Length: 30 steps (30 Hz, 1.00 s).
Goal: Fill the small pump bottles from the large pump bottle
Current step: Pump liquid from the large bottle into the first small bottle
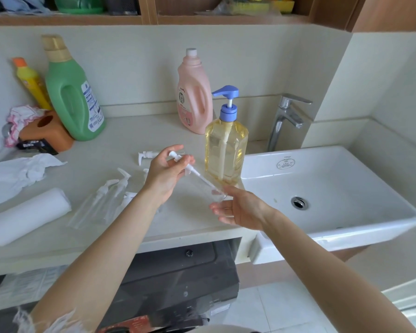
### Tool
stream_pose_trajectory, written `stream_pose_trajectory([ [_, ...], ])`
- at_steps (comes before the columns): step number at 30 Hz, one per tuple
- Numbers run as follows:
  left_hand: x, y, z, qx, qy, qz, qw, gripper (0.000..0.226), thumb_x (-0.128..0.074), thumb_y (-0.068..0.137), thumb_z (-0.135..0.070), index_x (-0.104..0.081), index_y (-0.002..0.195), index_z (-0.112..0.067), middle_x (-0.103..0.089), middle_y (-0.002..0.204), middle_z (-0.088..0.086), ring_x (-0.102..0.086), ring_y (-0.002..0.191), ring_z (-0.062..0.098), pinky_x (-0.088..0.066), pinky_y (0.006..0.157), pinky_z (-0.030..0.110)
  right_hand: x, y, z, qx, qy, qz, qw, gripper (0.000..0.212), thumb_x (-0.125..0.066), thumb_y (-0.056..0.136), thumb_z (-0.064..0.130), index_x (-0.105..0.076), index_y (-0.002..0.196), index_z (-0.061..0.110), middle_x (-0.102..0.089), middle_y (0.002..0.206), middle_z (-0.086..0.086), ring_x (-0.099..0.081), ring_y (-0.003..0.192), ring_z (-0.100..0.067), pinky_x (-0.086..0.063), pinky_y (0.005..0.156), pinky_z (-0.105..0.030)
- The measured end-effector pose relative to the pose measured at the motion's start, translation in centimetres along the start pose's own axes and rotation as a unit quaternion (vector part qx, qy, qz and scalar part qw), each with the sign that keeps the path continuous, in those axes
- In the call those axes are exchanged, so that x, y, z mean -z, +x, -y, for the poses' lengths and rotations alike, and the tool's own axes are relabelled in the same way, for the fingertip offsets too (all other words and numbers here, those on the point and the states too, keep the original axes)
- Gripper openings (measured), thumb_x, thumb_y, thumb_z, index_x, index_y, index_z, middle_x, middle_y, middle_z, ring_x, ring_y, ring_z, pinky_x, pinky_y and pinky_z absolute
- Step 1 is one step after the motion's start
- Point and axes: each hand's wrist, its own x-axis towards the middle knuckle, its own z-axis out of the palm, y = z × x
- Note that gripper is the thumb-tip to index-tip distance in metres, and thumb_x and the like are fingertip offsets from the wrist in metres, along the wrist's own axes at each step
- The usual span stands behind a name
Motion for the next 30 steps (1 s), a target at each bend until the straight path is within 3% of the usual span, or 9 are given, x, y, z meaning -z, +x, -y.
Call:
stream_pose_trajectory([
  [2, -0.1, 0.0, 0.1, -0.001, -0.006, -0.003, 1.000, 0.031, -0.057, 0.091, 0.001, -0.049, 0.119, -0.011, -0.066, 0.088, 0.008, -0.069, 0.076, 0.009, -0.054, 0.070, 0.019, 0.4, 0.2, -0.2, 0.034, 0.016, -0.004, 0.999, 0.033, -0.063, 0.091, 0.014, -0.049, 0.121, 0.022, -0.063, 0.098, -0.011, -0.066, 0.092, -0.026, -0.058, 0.072, -0.034],
  [4, -0.3, 0.1, 0.4, -0.002, -0.018, -0.003, 1.000, 0.029, -0.057, 0.091, 0.003, -0.050, 0.115, -0.012, -0.069, 0.082, 0.004, -0.069, 0.076, 0.009, -0.055, 0.074, 0.022, 0.5, 0.1, -0.3, 0.029, 0.020, 0.013, 0.999, 0.033, -0.062, 0.093, 0.021, -0.049, 0.123, 0.020, -0.061, 0.104, -0.015, -0.068, 0.093, -0.029, -0.059, 0.071, -0.035],
  [7, -0.4, 0.0, 0.5, 0.007, -0.013, -0.002, 1.000, 0.027, -0.057, 0.091, 0.000, -0.051, 0.113, -0.015, -0.069, 0.083, 0.002, -0.070, 0.078, 0.008, -0.053, 0.071, 0.018, 0.5, 0.1, -0.3, 0.028, 0.080, 0.013, 0.996, 0.022, -0.054, 0.097, 0.015, -0.049, 0.118, 0.011, -0.064, 0.092, -0.015, -0.067, 0.082, -0.025, -0.060, 0.067, -0.030],
  [9, -0.5, 0.0, 0.6, 0.005, -0.017, -0.005, 1.000, 0.028, -0.055, 0.092, 0.000, -0.050, 0.116, -0.013, -0.067, 0.090, 0.007, -0.069, 0.080, 0.009, -0.054, 0.073, 0.021, 0.7, 0.2, -0.2, 0.046, 0.085, 0.016, 0.995, 0.035, -0.061, 0.089, 0.003, -0.047, 0.120, 0.012, -0.061, 0.087, -0.010, -0.062, 0.079, -0.022, -0.058, 0.066, -0.027],
  [14, 0.3, 0.8, 0.5, 0.000, -0.054, -0.070, 0.996, 0.024, -0.055, 0.094, -0.004, -0.048, 0.114, -0.016, -0.065, 0.090, 0.006, -0.068, 0.083, 0.015, -0.055, 0.074, 0.023, 2.2, -0.3, 1.1, 0.043, 0.029, -0.019, 0.998, 0.044, -0.074, 0.074, 0.020, -0.061, 0.115, 0.011, -0.063, 0.097, -0.012, -0.060, 0.068, -0.015, -0.051, 0.056, -0.021],
  [17, 1.5, 2.5, 0.5, 0.019, -0.049, -0.165, 0.985, 0.027, -0.057, 0.095, -0.011, -0.044, 0.117, -0.019, -0.063, 0.089, 0.000, -0.066, 0.077, 0.012, -0.055, 0.065, 0.023, 4.5, -0.8, 1.7, 0.073, -0.032, -0.109, 0.991, 0.020, -0.065, 0.084, 0.022, -0.068, 0.102, 0.016, -0.061, 0.088, -0.007, -0.059, 0.066, -0.017, -0.045, 0.058, -0.023],
  [23, 1.8, 5.5, 5.0, 0.130, 0.175, -0.152, 0.964, 0.030, -0.063, 0.090, -0.014, -0.053, 0.118, -0.007, -0.063, 0.097, 0.013, -0.062, 0.076, 0.019, -0.055, 0.052, 0.028, 7.1, -1.7, 1.2, 0.099, -0.015, -0.271, 0.957, 0.016, -0.057, 0.089, 0.022, -0.062, 0.087, 0.007, -0.055, 0.075, -0.012, -0.050, 0.057, -0.018, -0.042, 0.056, -0.025],
  [27, 0.8, 5.9, 6.6, 0.117, 0.338, -0.123, 0.926, 0.039, -0.067, 0.084, -0.019, -0.055, 0.120, -0.012, -0.061, 0.112, 0.015, -0.065, 0.077, 0.026, -0.059, 0.071, 0.038, 7.6, -2.5, 1.0, 0.106, 0.002, -0.272, 0.956, 0.013, -0.055, 0.089, 0.018, -0.062, 0.087, 0.007, -0.057, 0.074, -0.013, -0.048, 0.056, -0.017, -0.041, 0.055, -0.024],
  [30, 0.9, 6.0, 7.1, 0.097, 0.466, -0.108, 0.873, 0.051, -0.066, 0.082, -0.029, -0.050, 0.128, -0.016, -0.062, 0.119, 0.010, -0.067, 0.093, 0.030, -0.053, 0.089, 0.038, 7.9, -2.9, 0.9, 0.117, 0.021, -0.247, 0.962, 0.013, -0.053, 0.090, 0.014, -0.061, 0.087, 0.005, -0.058, 0.076, -0.013, -0.046, 0.053, -0.016, -0.041, 0.056, -0.025],
])
